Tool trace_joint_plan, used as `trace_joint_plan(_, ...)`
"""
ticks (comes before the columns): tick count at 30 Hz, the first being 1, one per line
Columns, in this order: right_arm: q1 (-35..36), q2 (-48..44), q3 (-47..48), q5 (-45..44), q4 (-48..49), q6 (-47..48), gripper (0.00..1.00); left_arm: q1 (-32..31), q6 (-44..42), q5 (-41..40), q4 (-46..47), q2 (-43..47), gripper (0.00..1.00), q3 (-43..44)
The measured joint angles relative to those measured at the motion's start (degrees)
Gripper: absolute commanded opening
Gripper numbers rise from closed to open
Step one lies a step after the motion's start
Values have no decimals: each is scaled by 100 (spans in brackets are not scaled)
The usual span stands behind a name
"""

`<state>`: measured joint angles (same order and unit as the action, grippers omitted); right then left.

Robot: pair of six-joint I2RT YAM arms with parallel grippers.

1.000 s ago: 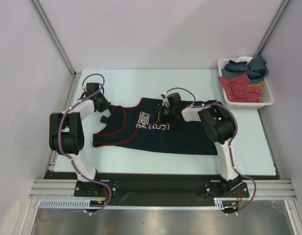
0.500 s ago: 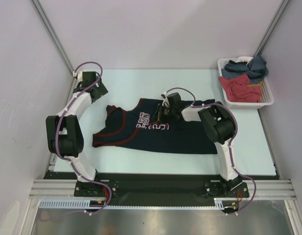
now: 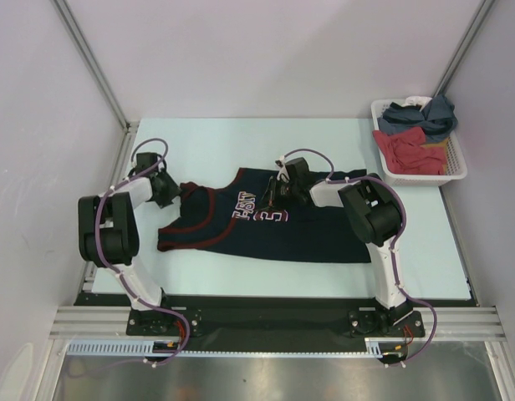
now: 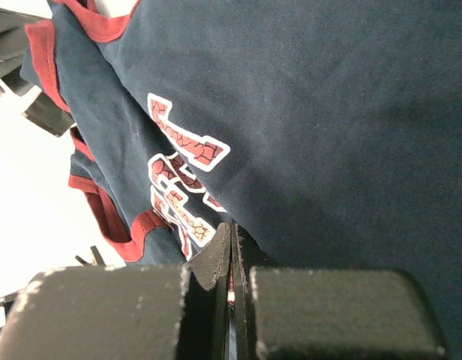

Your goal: Fold and stack the tank tops

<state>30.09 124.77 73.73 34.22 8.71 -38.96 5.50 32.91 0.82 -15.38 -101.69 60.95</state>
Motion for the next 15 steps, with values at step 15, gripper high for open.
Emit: trace_joint_plan(15, 0, -17, 0, -55, -28, 0, 0, 85, 339, 909, 778, -254, 47, 22)
